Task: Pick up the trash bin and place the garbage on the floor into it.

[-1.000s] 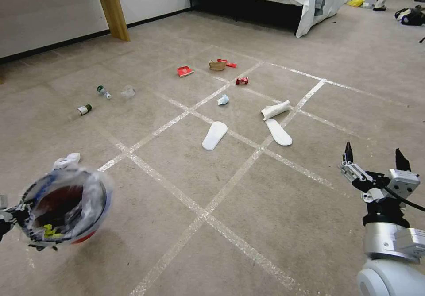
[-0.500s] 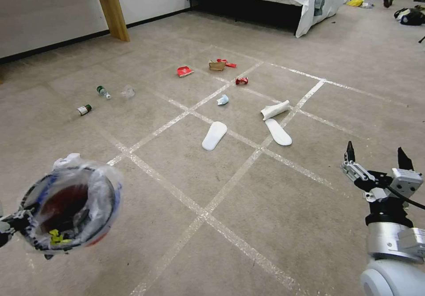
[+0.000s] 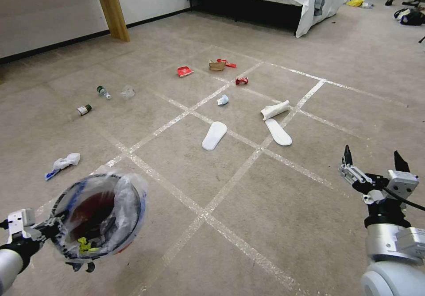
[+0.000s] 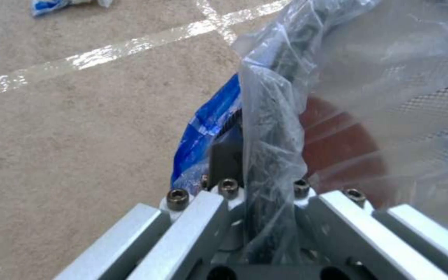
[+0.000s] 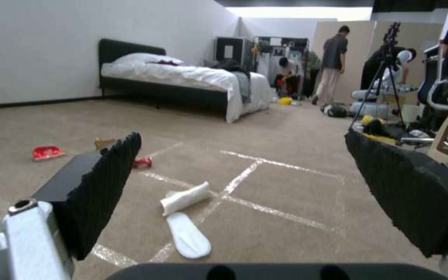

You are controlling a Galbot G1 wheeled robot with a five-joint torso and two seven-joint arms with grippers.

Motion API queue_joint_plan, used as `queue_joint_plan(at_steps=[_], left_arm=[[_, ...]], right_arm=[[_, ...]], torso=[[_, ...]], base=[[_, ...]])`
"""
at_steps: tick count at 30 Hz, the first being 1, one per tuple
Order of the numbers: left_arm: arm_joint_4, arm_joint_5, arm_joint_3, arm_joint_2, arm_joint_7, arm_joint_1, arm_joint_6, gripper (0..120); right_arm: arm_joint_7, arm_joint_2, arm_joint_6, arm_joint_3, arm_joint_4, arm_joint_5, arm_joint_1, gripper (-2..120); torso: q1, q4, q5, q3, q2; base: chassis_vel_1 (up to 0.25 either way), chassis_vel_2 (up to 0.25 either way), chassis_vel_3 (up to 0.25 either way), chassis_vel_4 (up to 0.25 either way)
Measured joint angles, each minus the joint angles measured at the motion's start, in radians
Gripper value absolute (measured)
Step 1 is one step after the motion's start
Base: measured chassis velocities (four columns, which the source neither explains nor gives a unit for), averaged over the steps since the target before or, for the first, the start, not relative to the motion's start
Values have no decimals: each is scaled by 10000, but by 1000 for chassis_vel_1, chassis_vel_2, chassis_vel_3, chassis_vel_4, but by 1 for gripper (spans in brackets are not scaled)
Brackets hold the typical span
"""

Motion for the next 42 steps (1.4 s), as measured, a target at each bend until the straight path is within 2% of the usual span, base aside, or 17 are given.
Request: queue_joint_plan(at_steps=[4,9,21,42], left_arm=[[-17,102,46,-58,3,-70,0,1],[-235,517,137,-338,62,-98,-3,1],[-395,485,-36,-452,38,-9,-24,1],[-303,506,-225,-454,59,-7,-77,1]], right_arm=[[-26,-8,105,32,-60,-37,-51,100],[-399,23,477,12,-304,-211,-99,100],[-627,38,647,-100,-417,-443,-112,100],[-591,74,647,-177,-516,-512,-72,100]], torso=[[0,-1,1,0,0],[0,0,0,0,0],[0,0,-1,-1,0],[0,0,-2,0,0]], base=[[0,0,0,0],[0,0,0,0],[-9,5,8,-7],[-136,141,129,-136]])
